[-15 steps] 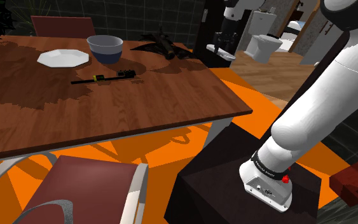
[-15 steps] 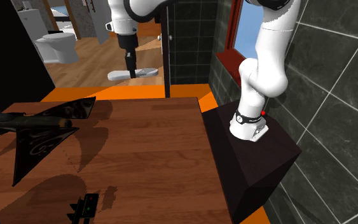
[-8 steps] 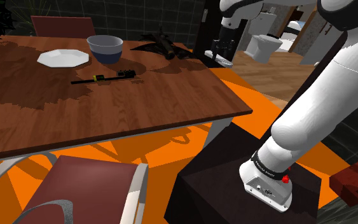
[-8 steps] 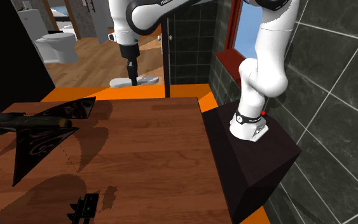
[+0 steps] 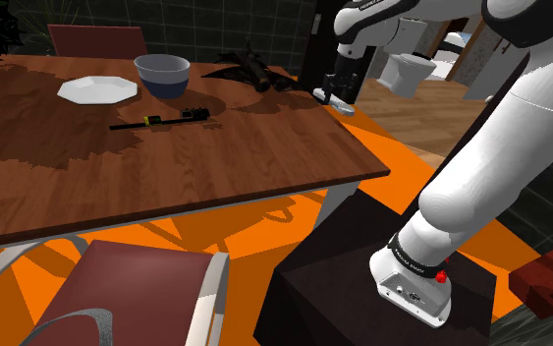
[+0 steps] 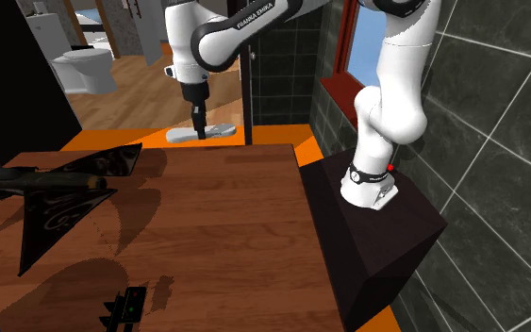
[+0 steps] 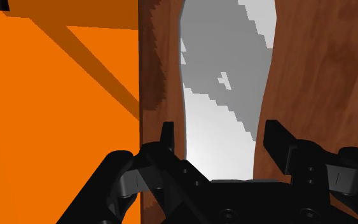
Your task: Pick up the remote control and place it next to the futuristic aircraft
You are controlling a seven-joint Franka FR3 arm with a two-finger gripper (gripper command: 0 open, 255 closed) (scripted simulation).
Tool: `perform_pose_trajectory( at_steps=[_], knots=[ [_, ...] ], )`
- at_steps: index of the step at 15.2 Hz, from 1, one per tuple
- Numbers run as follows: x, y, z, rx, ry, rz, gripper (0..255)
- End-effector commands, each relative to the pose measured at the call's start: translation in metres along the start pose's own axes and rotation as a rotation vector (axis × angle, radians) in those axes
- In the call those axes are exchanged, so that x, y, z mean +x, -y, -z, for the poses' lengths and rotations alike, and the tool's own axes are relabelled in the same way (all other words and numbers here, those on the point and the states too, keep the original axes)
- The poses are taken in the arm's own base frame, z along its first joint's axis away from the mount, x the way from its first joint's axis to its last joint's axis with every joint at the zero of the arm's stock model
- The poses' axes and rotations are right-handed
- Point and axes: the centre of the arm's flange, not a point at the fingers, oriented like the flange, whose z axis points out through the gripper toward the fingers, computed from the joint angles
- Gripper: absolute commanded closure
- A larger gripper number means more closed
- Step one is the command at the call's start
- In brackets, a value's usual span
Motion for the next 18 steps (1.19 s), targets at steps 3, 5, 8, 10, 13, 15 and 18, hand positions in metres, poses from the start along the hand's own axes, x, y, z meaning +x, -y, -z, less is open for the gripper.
perform_pose_trajectory(
  at_steps=[3,5,8,10,13,15,18],
  knots=[
    [0.0,0.001,-0.021,0.0,-0.001,0.0,255],
    [0.0,0.001,-0.031,0.0,-0.001,0.0,255],
    [0.0,0.001,-0.047,0.0,-0.001,0.0,255],
    [0.0,0.001,-0.058,0.0,-0.001,0.0,255],
    [0.0,0.002,-0.073,0.0,-0.001,0.0,255],
    [0.0,0.002,-0.078,0.0,-0.001,0.0,255],
    [0.0,0.002,-0.078,0.0,-0.001,0.0,255]
  ],
)
